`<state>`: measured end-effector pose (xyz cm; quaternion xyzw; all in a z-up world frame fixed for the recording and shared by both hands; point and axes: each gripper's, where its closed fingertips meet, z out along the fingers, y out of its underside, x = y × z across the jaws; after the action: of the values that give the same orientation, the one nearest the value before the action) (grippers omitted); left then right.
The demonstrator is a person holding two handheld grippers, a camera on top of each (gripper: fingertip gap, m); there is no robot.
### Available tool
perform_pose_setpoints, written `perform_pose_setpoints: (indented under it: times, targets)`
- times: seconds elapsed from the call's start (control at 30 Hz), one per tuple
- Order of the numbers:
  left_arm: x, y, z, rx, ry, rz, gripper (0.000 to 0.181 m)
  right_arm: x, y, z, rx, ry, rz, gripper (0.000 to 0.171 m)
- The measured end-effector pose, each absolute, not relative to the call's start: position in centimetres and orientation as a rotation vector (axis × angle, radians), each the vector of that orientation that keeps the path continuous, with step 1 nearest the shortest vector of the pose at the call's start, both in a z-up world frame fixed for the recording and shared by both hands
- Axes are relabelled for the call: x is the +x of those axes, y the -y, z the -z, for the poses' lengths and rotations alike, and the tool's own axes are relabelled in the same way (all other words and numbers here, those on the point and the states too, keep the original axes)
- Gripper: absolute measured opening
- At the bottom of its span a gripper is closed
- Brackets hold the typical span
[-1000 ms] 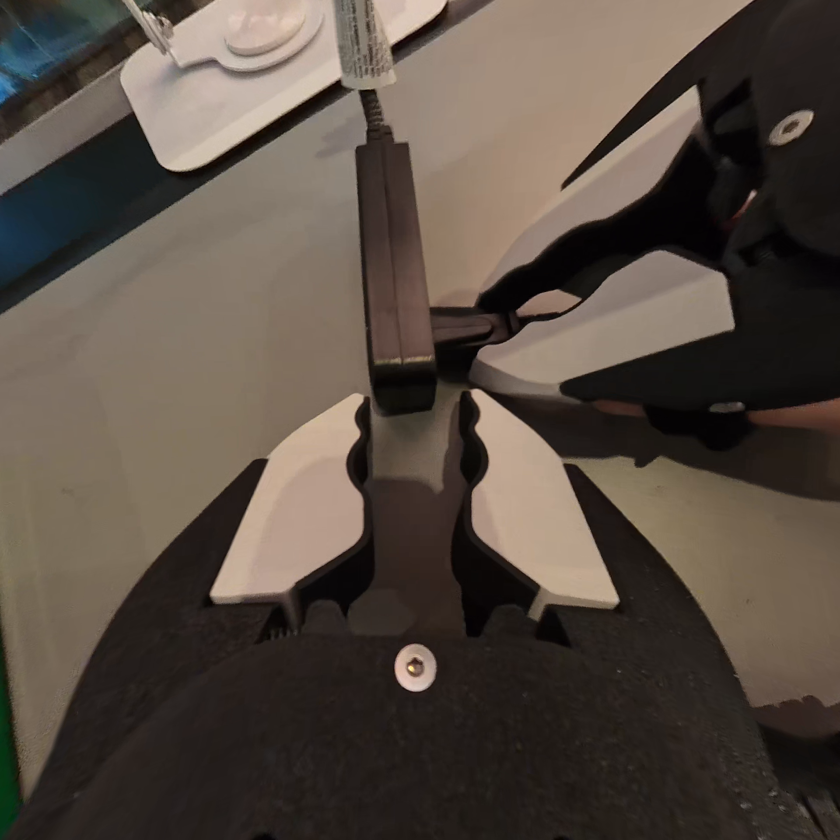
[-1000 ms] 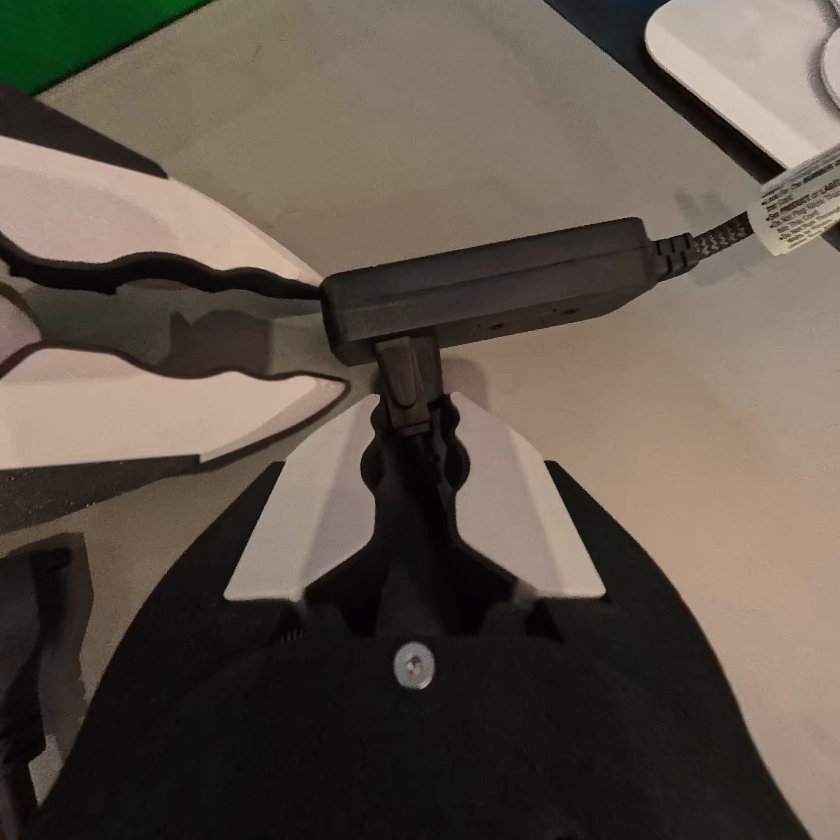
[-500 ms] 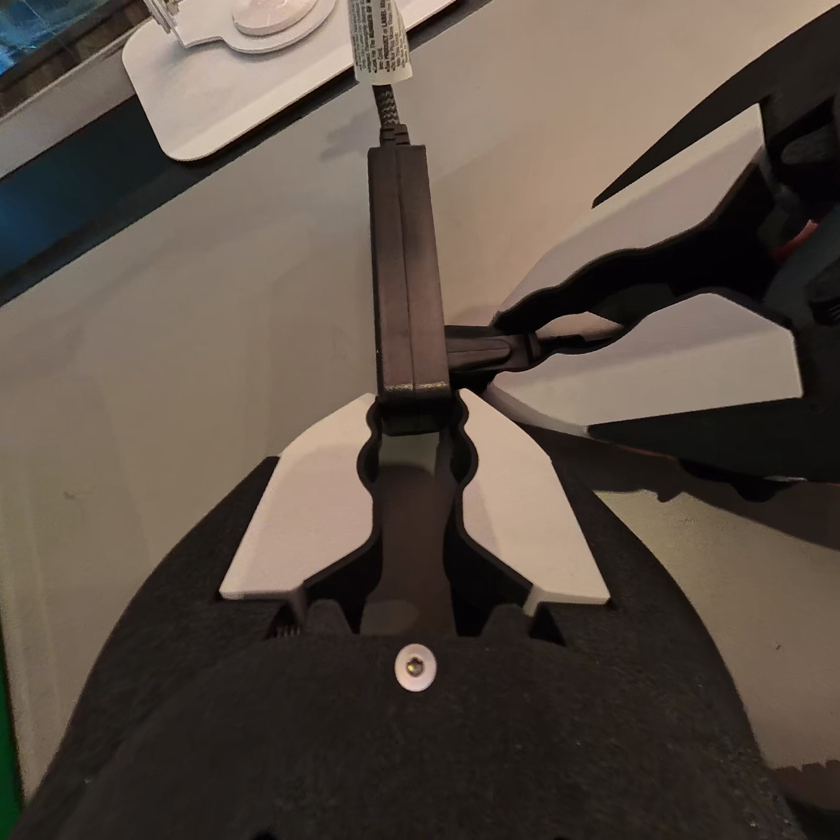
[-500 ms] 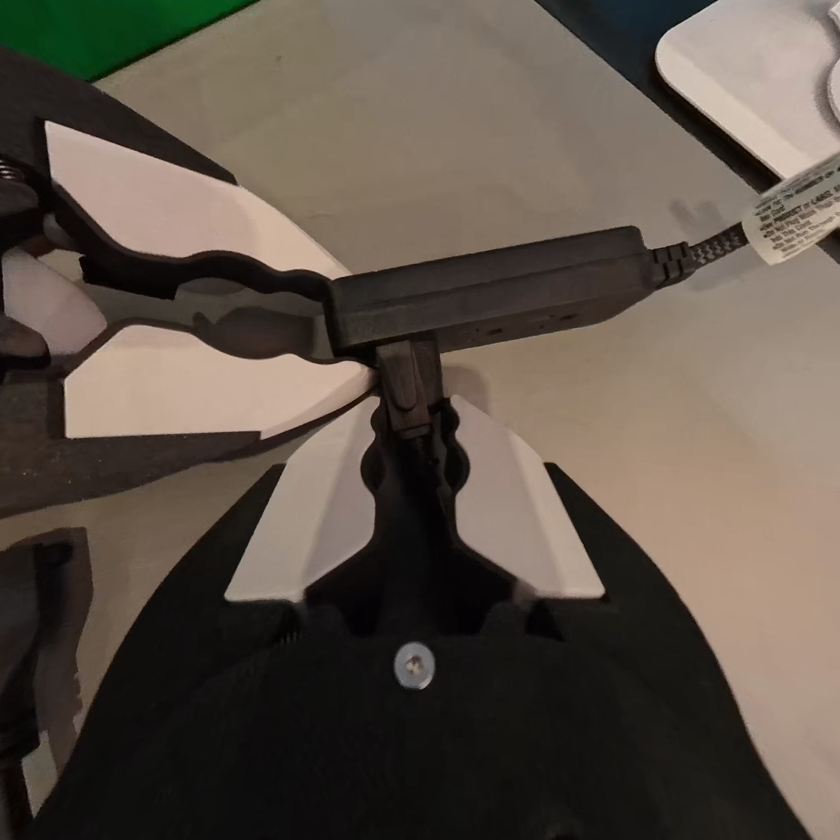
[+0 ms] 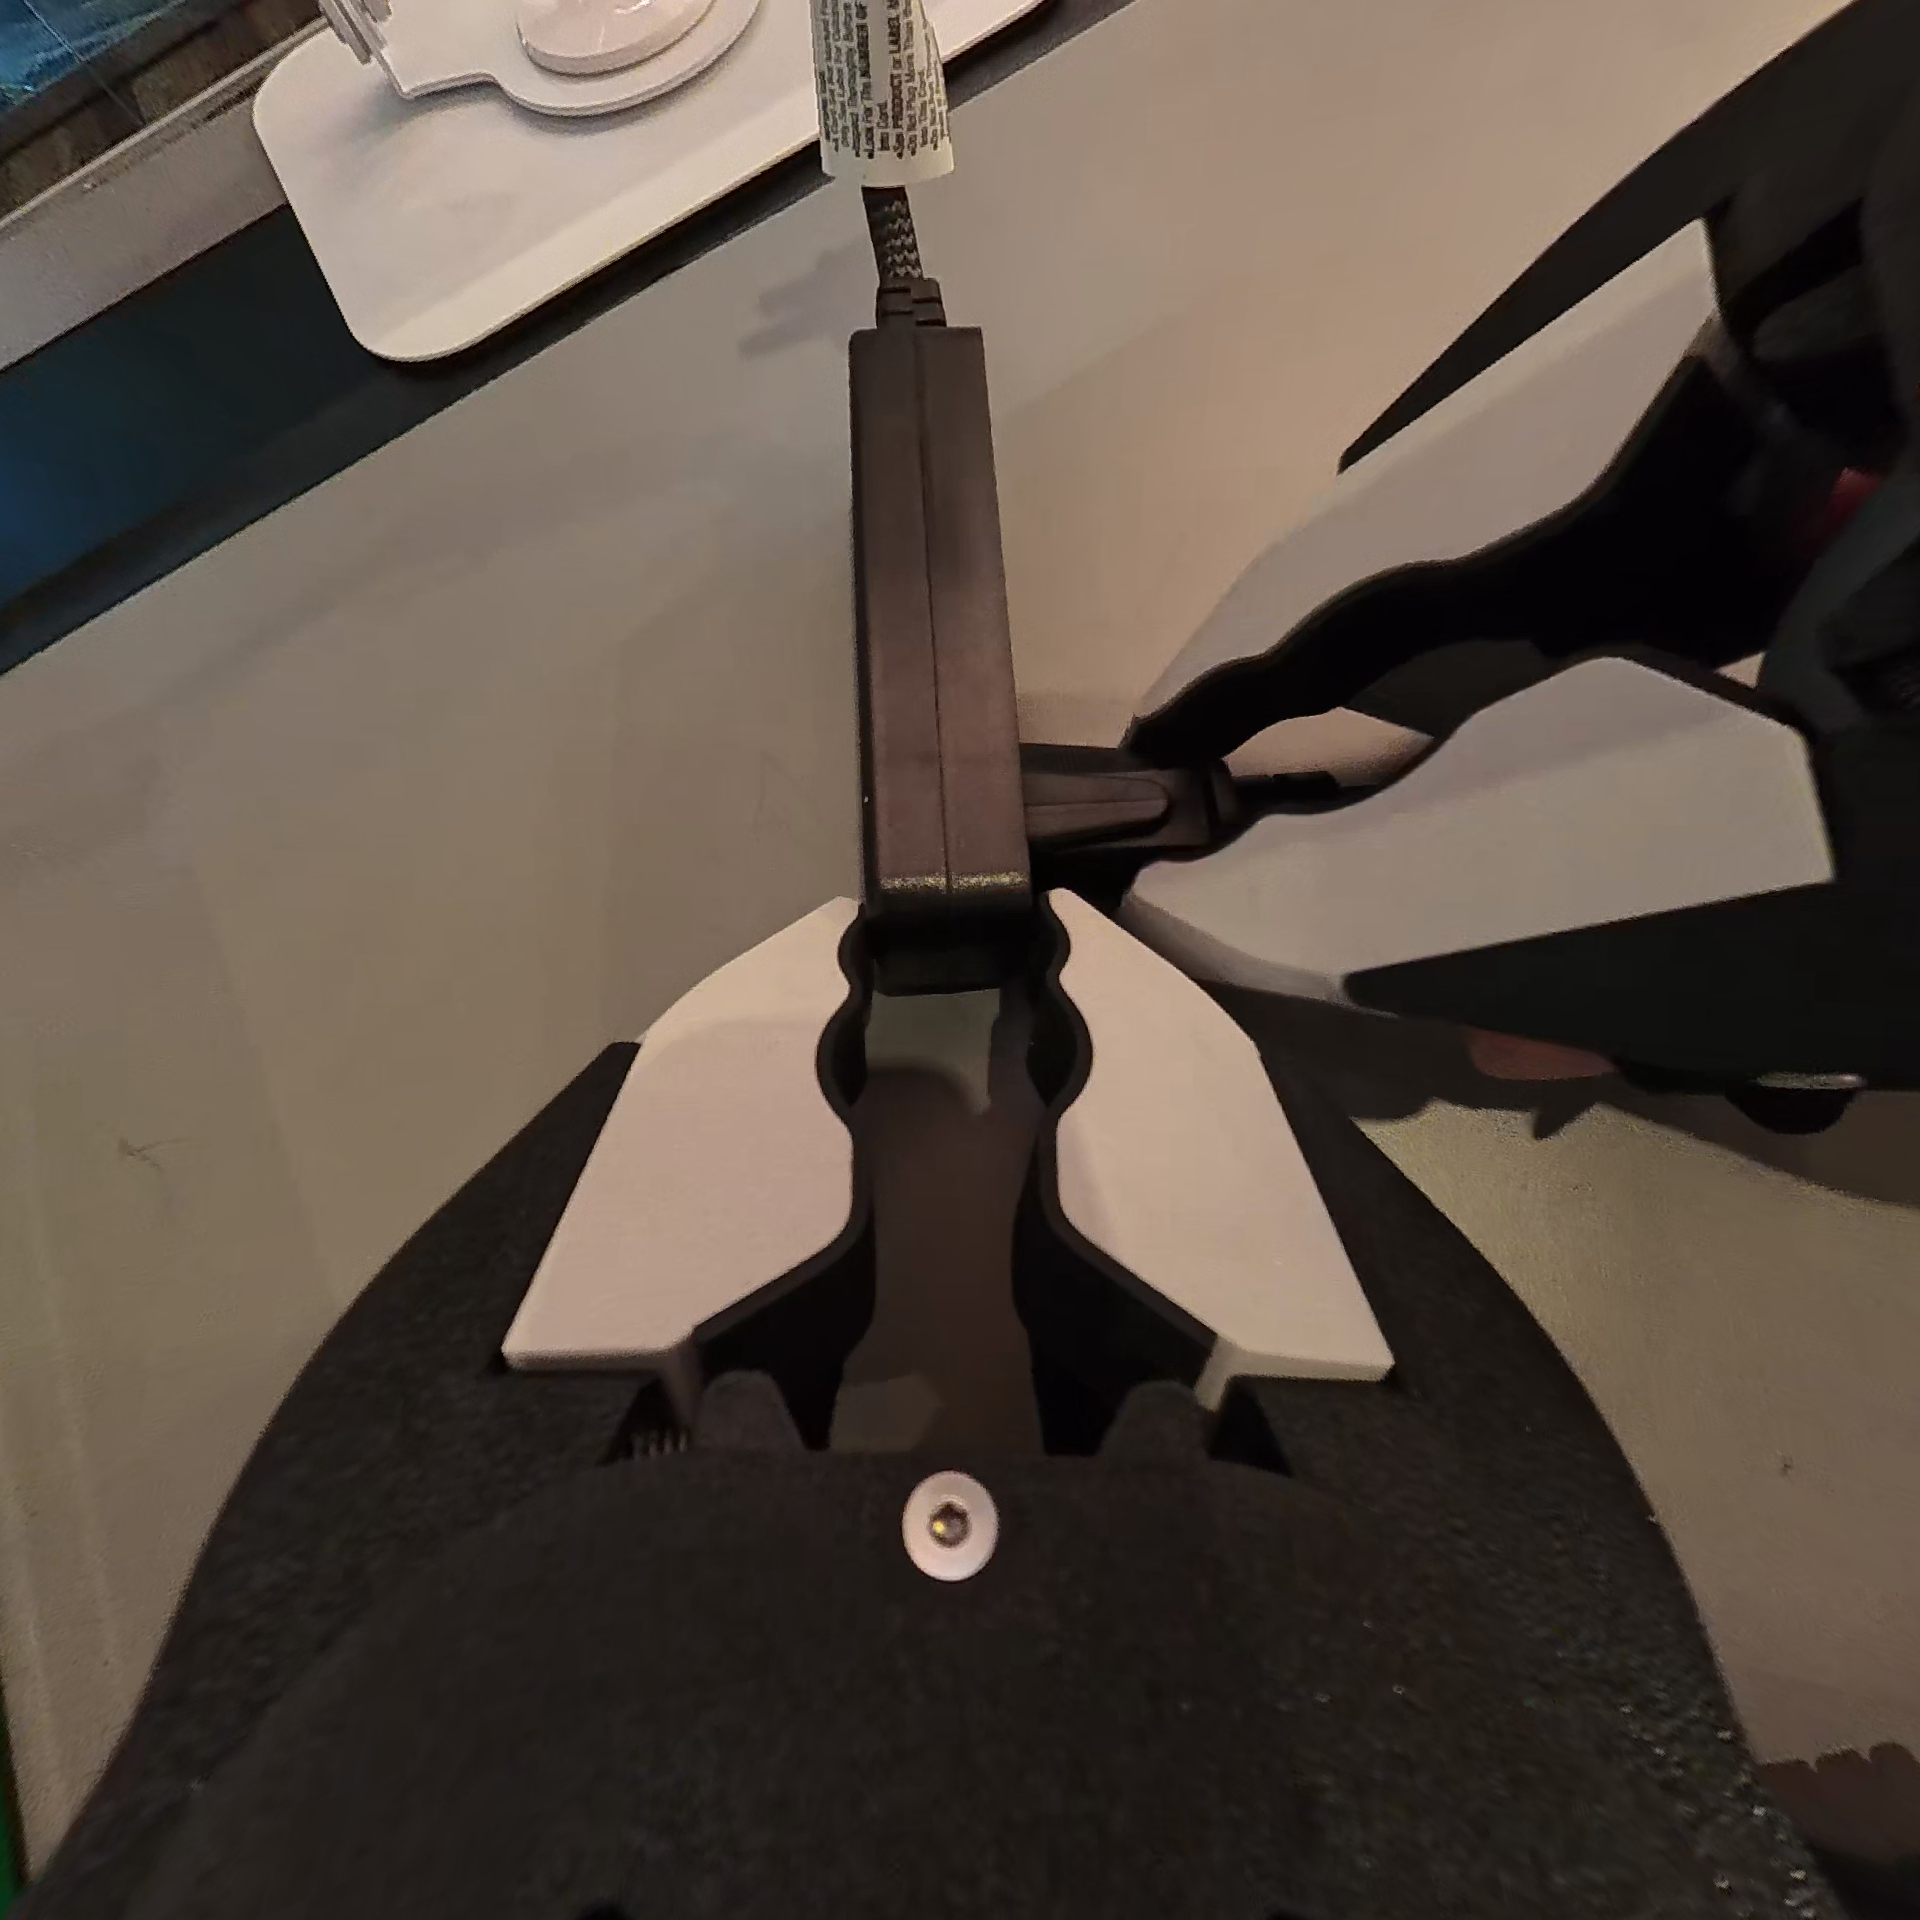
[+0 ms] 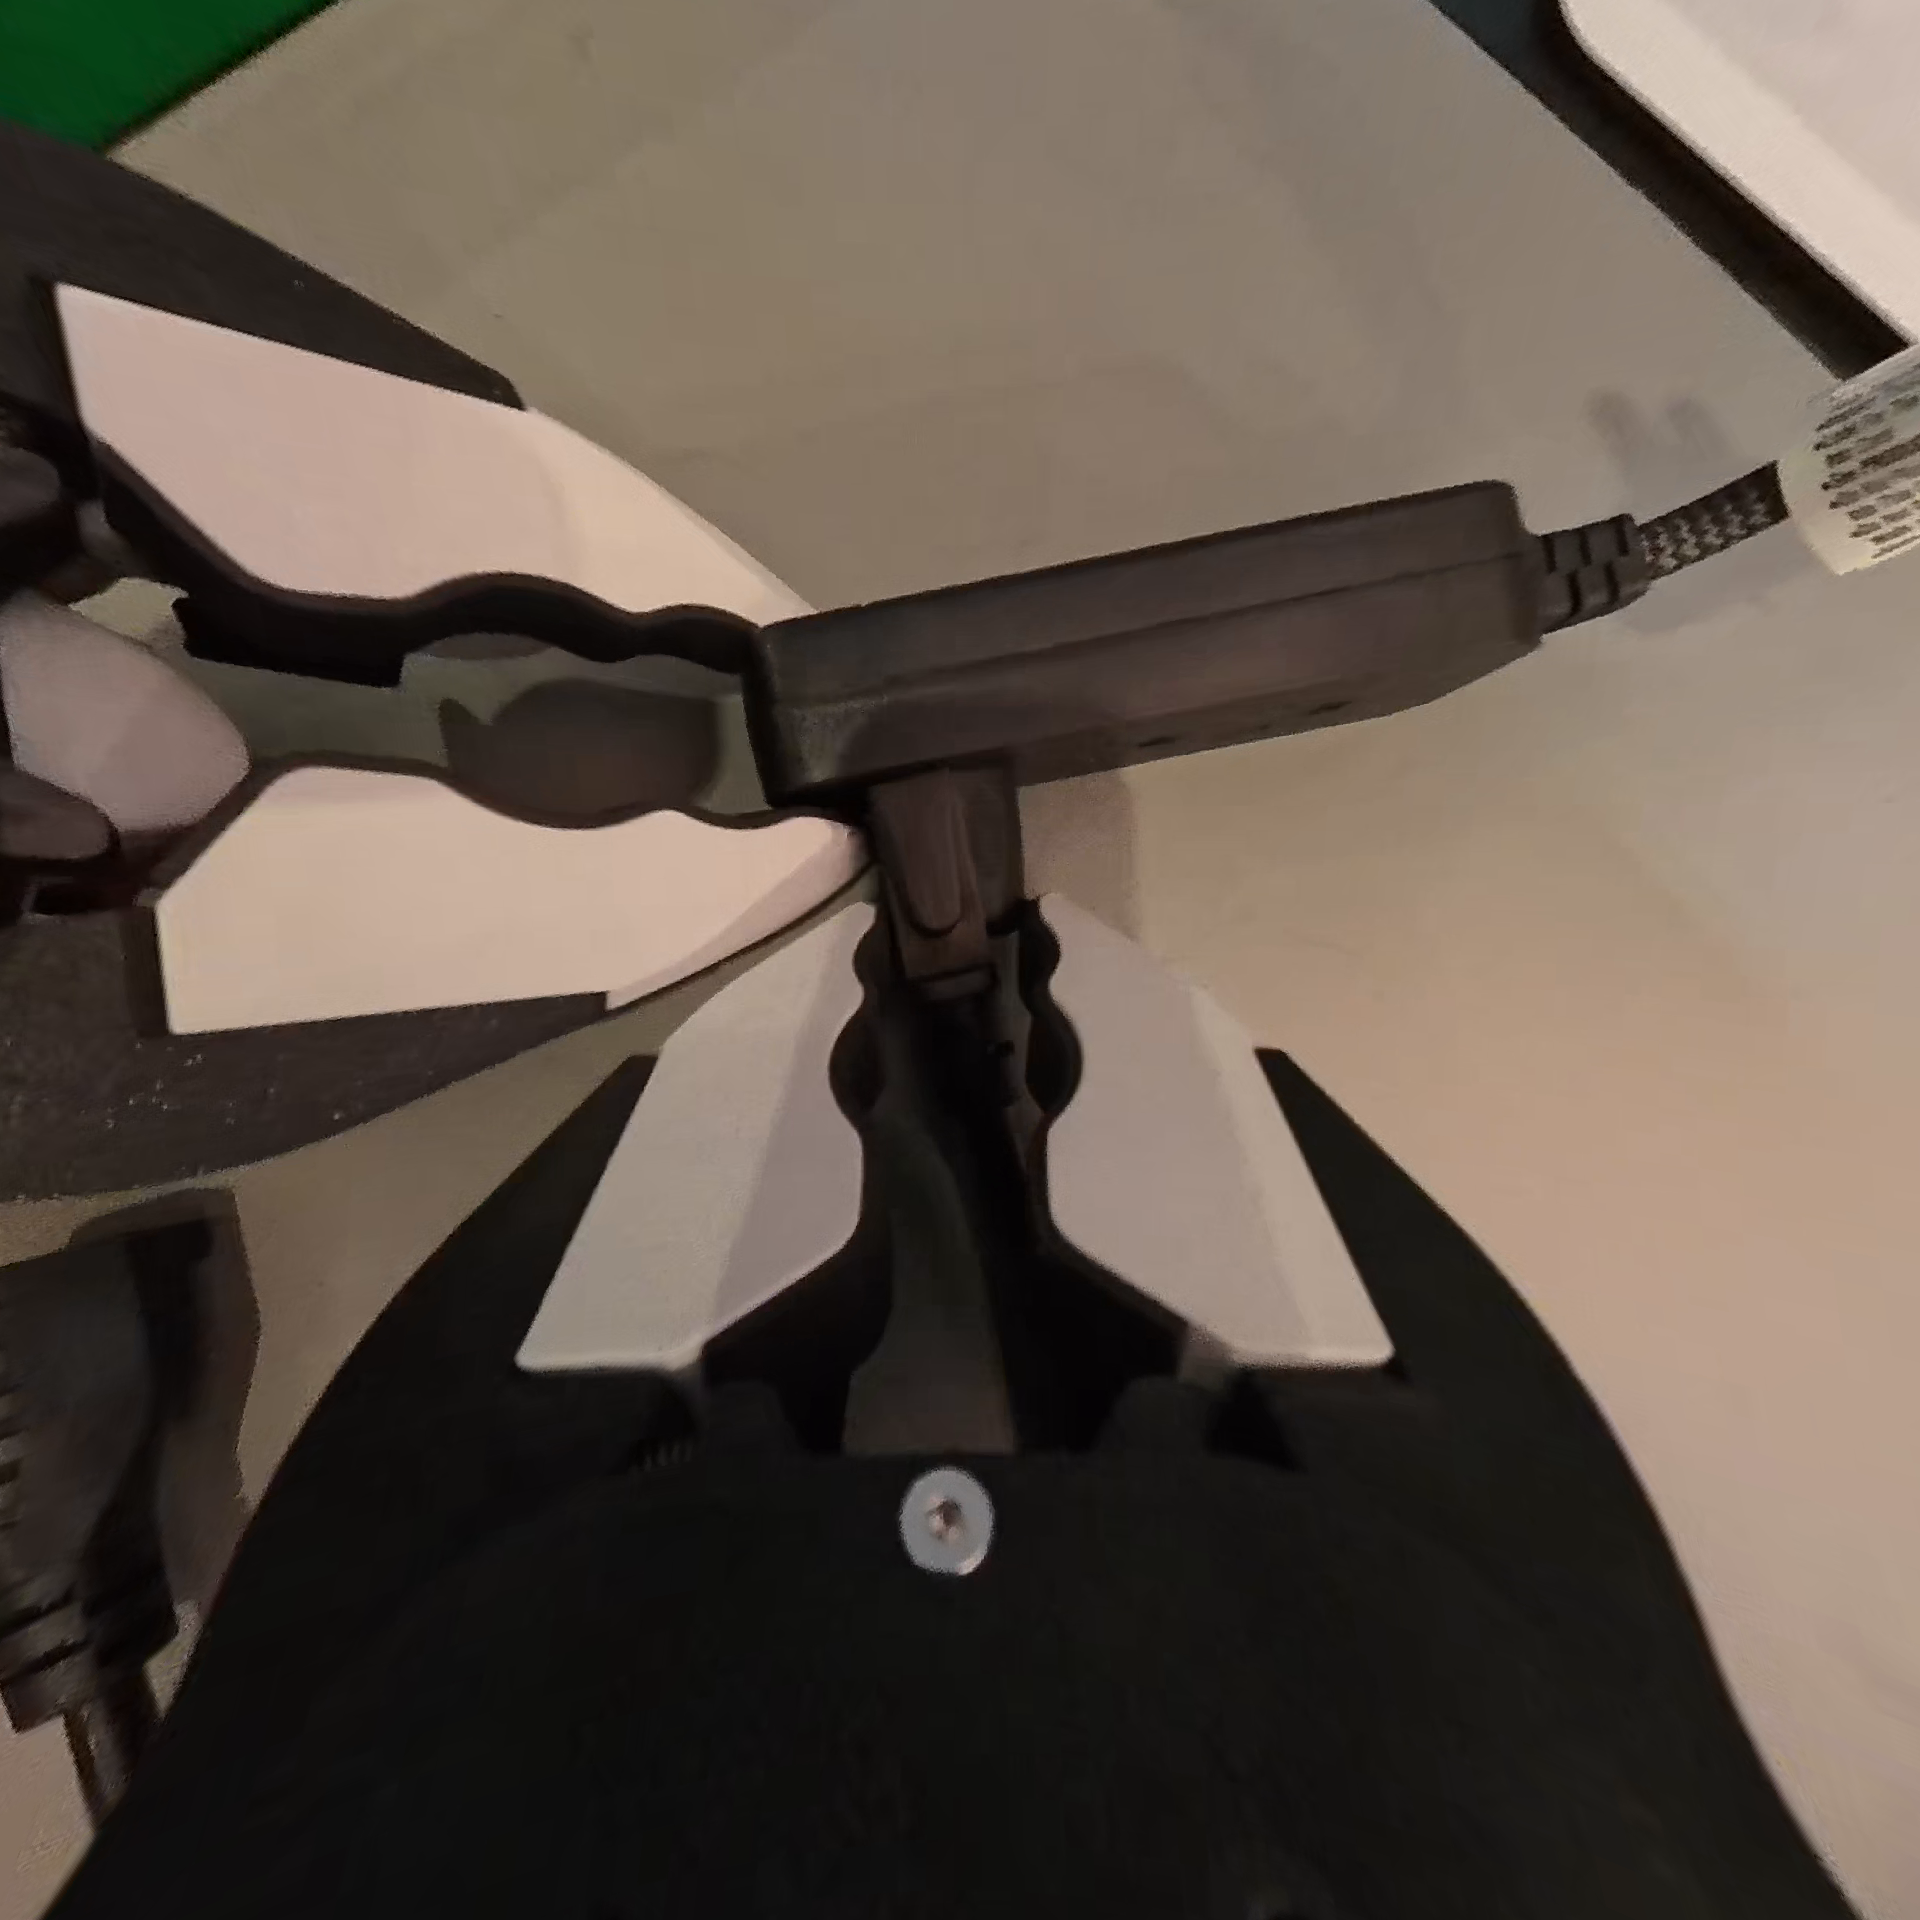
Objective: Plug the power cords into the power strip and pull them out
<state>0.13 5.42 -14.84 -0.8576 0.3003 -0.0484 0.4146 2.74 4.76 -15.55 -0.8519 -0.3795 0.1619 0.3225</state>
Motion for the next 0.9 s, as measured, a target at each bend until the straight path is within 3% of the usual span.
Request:
perform_pose_setpoints:
  times: [0.17,0.23,0.3,0.9]
  targets:
    - [-0.01,-5.57,14.84,-2.155,-0.754,0.112,0.027,2.33,-4.49,15.55,-2.203,1.015,-0.470,0.036]
    - [-0.05,-5.53,14.84,-2.154,-0.762,0.112,0.027,2.39,-4.55,15.56,-2.208,0.996,-0.480,0.036]
    - [-0.08,-5.46,14.87,-2.150,-0.781,0.124,0.027,2.64,-4.78,15.55,-2.196,1.018,-0.452,0.024]
    - [-0.55,-5.86,14.68,-2.144,-0.712,0.068,0.027,2.55,-5.09,15.56,-2.182,0.936,-0.414,0.024]
